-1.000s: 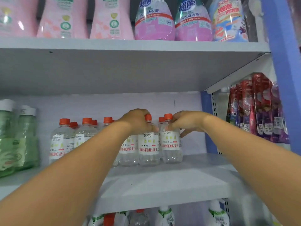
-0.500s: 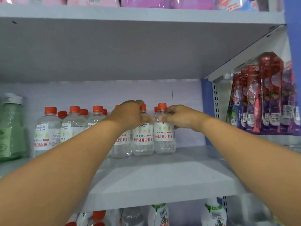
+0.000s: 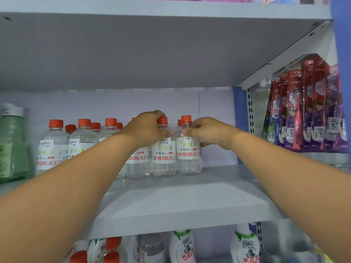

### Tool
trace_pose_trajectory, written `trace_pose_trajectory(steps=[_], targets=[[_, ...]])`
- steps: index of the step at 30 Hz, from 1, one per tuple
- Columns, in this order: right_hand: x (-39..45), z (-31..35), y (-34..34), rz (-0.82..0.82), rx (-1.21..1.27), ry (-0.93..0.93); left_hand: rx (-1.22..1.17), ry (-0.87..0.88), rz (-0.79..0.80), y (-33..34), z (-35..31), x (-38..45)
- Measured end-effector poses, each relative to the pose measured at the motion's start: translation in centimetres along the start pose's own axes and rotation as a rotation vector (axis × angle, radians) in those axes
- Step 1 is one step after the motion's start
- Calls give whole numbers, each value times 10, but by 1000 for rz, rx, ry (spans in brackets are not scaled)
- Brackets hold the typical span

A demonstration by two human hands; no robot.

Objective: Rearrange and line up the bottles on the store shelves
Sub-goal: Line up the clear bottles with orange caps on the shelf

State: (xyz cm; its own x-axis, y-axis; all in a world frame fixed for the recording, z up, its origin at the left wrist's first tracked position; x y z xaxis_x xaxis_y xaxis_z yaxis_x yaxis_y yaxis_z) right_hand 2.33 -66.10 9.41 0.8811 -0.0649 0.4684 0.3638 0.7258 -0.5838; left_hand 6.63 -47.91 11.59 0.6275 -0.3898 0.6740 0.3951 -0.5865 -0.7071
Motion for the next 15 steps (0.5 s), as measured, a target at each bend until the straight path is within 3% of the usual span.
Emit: trace_pose_trajectory(steps=[9, 15], targets=[[-2, 1, 2, -24, 3, 4, 77, 15, -69, 1, 1, -1], [-5, 0, 3, -36, 43, 58, -35, -34, -47, 1, 3, -8]])
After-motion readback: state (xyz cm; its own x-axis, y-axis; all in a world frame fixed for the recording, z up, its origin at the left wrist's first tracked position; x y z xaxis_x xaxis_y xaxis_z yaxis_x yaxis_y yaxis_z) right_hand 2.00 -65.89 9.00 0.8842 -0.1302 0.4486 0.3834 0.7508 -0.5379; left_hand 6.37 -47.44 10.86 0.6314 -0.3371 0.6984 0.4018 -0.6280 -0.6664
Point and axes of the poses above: each hand's wrist, its own x-axis towards the middle knuckle, its own y-axis out of the palm, z = x × y, the point moved 6 cm from there along x, towards the middle knuckle, and after that the axes turned 1 degree about -z, right-handed, at the moved point
